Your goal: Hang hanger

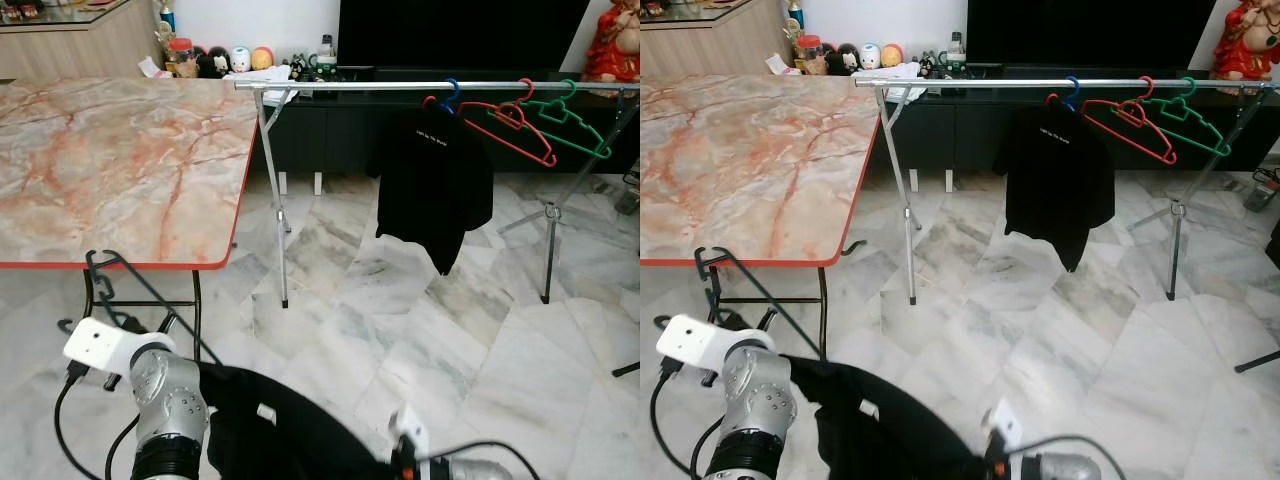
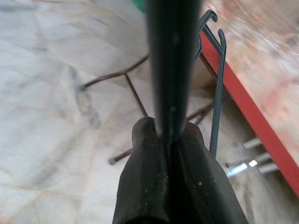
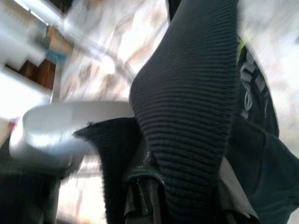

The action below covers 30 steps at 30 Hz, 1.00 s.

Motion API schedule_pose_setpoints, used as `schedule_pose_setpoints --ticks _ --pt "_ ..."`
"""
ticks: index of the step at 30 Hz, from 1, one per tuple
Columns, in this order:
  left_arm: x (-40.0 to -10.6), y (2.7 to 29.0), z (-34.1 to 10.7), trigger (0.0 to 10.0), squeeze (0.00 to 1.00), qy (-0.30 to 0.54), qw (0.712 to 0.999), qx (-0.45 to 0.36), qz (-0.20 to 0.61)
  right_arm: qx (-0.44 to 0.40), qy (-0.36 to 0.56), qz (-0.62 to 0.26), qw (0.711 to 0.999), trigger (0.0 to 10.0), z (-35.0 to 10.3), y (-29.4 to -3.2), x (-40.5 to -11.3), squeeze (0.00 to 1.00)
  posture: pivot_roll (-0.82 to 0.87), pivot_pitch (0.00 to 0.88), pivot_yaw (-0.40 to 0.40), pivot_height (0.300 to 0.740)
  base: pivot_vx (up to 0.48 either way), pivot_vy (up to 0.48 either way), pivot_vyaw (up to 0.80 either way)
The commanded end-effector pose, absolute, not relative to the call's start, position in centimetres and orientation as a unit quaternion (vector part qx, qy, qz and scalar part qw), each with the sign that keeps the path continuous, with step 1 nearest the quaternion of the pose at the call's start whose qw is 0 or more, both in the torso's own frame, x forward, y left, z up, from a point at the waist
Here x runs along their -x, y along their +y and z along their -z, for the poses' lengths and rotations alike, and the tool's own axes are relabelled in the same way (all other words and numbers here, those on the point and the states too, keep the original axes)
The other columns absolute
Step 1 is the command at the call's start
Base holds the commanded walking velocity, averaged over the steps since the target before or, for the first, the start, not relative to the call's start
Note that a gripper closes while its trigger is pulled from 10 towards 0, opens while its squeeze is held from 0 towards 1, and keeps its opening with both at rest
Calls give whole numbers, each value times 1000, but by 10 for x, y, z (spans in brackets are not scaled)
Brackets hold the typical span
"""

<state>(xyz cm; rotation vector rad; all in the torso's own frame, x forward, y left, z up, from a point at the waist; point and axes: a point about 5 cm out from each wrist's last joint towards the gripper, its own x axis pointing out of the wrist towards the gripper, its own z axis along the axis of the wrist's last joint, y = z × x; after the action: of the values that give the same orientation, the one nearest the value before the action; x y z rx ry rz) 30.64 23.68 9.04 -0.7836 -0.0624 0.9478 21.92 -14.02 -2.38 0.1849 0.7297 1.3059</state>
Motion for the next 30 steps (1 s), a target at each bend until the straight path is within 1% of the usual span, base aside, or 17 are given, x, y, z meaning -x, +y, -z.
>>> schedule_pose_setpoints --ticks 1,6,9,10,14,16,17,18,22,23,24,25,26,27,28,29,30 --pt "-292 263 -83 10000 0 -31 780 348 -518 -34 361 -605 709 0 29 -150 -211 0 57 107 11 740 0 0 0" --pt "-283 277 -80 10000 0 -32 758 348 -551 -27 369 -604 706 0 31 -153 -208 0 60 104 13 740 0 0 0" --pt "-267 299 -79 10000 0 -47 724 340 -599 -18 375 -604 703 0 33 -154 -206 0 65 99 12 740 0 0 0" --pt "-257 312 -78 10000 0 -53 706 333 -623 -9 374 -595 712 0 34 -155 -206 0 68 99 10 740 0 0 0" --pt "-251 320 -74 10000 0 -41 698 320 -639 -7 367 -580 727 0 34 -155 -208 0 75 96 9 740 0 0 0" --pt "-247 325 -69 10000 0 -31 693 310 -651 -14 368 -587 721 0 34 -154 -207 0 73 91 11 740 0 0 0" --pt "-240 332 -60 10000 0 -10 669 309 -675 -17 368 -598 712 0 33 -155 -206 0 67 85 11 740 0 0 0" --pt "-235 338 -54 10000 0 7 657 303 -690 -16 366 -605 707 0 30 -157 -207 0 68 86 11 740 0 0 0" --pt "-226 347 -46 10000 0 51 658 242 -711 -20 362 -611 704 0 26 -162 -209 0 64 85 9 740 0 0 0" --pt "-229 347 -48 10000 0 58 688 197 -696 -23 355 -611 707 0 24 -163 -211 0 64 83 9 740 0 0 0" --pt "-229 347 -48 10000 0 58 688 197 -696 -23 355 -611 707 0 24 -163 -211 0 64 83 9 740 0 0 0" --pt "-230 347 -48 10000 0 62 701 178 -687 -25 351 -611 709 0 23 -163 -212 0 64 83 10 740 0 0 0" --pt "-237 344 -49 10000 0 73 742 127 -655 -35 328 -606 723 0 17 -162 -218 0 60 83 10 740 0 0 0" --pt "-243 337 -45 10000 0 93 772 105 -621 -39 310 -600 737 0 13 -160 -223 0 57 82 9 740 0 0 0" --pt "-247 330 -42 10000 0 101 792 87 -595 -38 289 -584 758 0 8 -158 -232 0 57 83 9 740 0 0 0" --pt "-247 330 -42 10000 0 101 792 87 -595 -38 289 -584 758 0 8 -158 -232 0 57 83 9 740 0 0 0" --pt "-251 321 -38 10000 0 109 816 69 -563 -39 262 -561 784 0 0 -154 -244 0 51 84 7 740 0 0 0"
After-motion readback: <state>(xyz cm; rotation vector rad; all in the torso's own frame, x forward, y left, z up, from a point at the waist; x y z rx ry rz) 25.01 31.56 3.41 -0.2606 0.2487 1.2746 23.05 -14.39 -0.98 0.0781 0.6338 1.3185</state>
